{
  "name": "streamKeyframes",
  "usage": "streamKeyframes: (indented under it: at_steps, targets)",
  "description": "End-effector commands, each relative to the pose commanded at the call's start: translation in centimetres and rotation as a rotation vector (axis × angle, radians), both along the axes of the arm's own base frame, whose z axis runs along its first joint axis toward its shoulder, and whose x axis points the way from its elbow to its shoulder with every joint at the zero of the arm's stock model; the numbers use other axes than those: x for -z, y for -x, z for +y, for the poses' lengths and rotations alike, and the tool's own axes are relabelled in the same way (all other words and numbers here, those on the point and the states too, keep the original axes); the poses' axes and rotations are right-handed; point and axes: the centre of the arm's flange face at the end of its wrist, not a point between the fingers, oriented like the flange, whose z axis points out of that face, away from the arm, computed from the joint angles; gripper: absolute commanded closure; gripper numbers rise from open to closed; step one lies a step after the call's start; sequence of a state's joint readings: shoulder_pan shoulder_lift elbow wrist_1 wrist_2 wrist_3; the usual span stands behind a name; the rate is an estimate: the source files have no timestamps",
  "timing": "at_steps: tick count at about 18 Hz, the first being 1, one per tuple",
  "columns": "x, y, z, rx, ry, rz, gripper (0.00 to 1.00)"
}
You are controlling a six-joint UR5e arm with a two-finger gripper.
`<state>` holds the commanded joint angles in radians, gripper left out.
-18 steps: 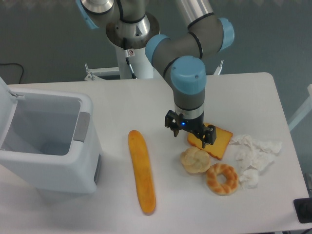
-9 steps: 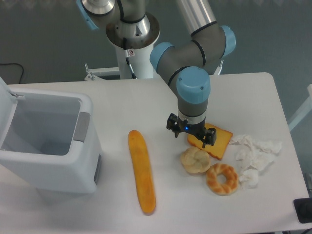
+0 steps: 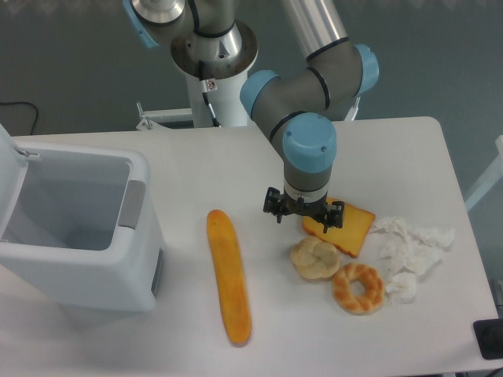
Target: Pick up the round bread
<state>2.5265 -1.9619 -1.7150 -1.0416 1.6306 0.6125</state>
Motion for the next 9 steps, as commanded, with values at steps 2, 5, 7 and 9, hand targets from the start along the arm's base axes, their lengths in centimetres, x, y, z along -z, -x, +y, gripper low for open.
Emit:
streamKeyframes:
  at_steps: [2,5,7,9]
  targets:
    - [0.2,0.7,0.3,-0.151,-0.006,0.008,0.00]
    - [0.9,1.5,0.6,-0.358,-0.008,0.014,0.00]
    - [1.5,2.0,0.9,-0.420,-0.004,0.014,0.00]
    - [1.7,2.2,1.0,-0.458,-0.005,0.016,0.00]
